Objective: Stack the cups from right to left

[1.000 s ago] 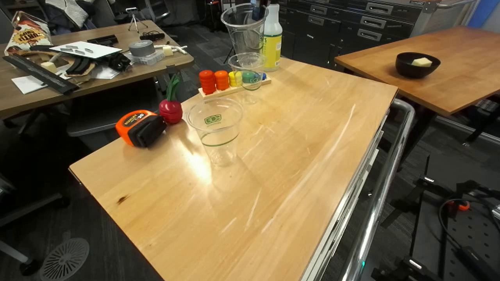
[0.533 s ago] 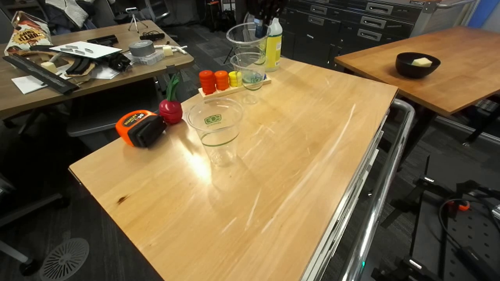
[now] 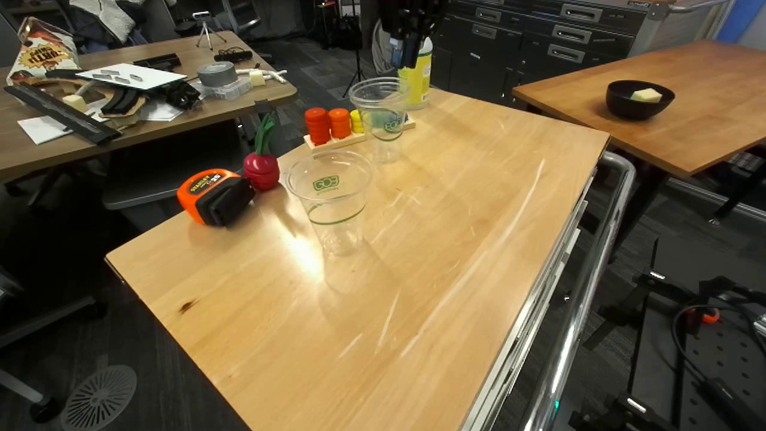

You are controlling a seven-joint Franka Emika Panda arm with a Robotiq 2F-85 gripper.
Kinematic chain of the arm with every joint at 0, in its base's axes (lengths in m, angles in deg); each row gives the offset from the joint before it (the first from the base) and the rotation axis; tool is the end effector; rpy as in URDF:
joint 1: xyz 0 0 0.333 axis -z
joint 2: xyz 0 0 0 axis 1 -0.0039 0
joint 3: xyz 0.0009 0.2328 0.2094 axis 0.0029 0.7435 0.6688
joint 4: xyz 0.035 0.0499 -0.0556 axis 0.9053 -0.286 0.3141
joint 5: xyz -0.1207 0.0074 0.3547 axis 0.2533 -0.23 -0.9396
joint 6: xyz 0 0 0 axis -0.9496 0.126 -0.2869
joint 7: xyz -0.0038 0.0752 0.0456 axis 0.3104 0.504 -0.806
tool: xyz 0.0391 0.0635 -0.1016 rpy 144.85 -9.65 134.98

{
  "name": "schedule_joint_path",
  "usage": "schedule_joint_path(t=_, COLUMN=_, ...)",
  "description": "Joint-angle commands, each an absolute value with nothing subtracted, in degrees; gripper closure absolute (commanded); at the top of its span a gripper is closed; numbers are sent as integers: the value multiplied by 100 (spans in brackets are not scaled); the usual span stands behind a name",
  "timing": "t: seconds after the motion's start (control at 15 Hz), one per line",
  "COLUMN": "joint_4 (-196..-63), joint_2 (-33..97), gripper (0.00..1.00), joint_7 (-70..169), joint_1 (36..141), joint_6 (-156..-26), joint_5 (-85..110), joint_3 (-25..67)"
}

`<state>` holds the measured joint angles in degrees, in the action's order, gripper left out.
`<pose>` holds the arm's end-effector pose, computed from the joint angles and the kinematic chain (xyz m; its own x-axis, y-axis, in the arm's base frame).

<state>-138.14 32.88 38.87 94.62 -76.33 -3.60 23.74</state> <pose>0.6212 -0.0505 0.4076 0.9894 -0.1231 0.0776 -0.1062 -0.9754 -0.1933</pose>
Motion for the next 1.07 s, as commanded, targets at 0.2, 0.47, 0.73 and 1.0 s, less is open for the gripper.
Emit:
schedule_joint_path(t=0.2, joint_4=-13847, joint_2=3405, gripper=17, joint_7=3722, joint_1=9448, joint_6=-7756, joint_5=-312, joint_3=2408)
schedule_joint_path(t=0.47, joint_4=-13836, joint_2=3318, gripper=0, joint_7=3783, joint_1=9399, joint_6=-7705, joint_5=-157, joint_3=2410)
schedule_joint_path(t=0.73, joint_4=-13776, joint_2=3115, gripper=0, joint_7=3874, joint_1=9327, joint_6=-7702, joint_5=84, joint_3=2402)
schedule_joint_path(t=1.0, joint_4=-13662, joint_2=2850, gripper=25, joint_7=4010, joint_1=9244, joint_6=-7675, joint_5=449, joint_3=2380)
